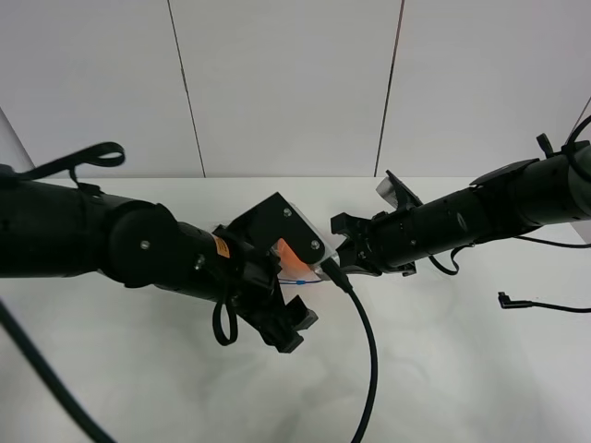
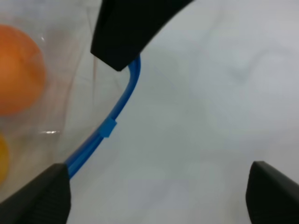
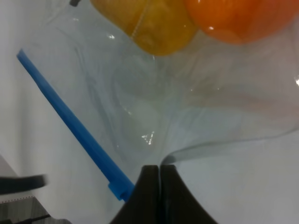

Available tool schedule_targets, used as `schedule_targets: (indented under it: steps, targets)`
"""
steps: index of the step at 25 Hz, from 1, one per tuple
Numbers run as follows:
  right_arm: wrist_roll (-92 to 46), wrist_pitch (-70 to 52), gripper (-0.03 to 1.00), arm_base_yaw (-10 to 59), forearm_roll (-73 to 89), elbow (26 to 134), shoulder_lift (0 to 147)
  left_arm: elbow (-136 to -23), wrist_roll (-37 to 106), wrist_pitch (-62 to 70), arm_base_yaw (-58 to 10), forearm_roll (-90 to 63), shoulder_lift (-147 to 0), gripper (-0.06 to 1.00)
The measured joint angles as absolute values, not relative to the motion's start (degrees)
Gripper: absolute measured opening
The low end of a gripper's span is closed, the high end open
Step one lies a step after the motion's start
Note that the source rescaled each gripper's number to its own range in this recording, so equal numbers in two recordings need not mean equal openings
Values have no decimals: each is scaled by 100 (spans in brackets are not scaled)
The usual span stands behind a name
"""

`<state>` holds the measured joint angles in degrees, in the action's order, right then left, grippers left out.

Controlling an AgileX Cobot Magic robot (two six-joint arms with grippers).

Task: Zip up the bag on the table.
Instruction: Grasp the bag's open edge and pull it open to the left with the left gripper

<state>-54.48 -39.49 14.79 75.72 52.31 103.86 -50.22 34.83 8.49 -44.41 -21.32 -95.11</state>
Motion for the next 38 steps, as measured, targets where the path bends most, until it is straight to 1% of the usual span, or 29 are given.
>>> schedule_targets:
  steps: [5, 13, 24, 31, 38]
  targets:
    - [-5391, -3955, 0, 1479, 7570, 5231, 10386, -5078, 3597, 628, -4441, -2132, -9935, 89]
    - [-5387, -3961, 0, 1479, 7565, 5231, 10386, -5476, 3624, 529, -4441, -2121, -10162, 89]
    - [-5385, -3997, 0, 1479, 7554, 5231, 10386, -5540, 3746, 511, -4441, -1751, -10457, 84]
    - [-5385, -4003, 0, 1479, 7524, 5231, 10386, -5540, 3764, 506, -4441, -1640, -10457, 63]
    - [-5380, -4003, 0, 1479, 7524, 5231, 10386, -5540, 3764, 421, -4441, -1639, -10457, 35]
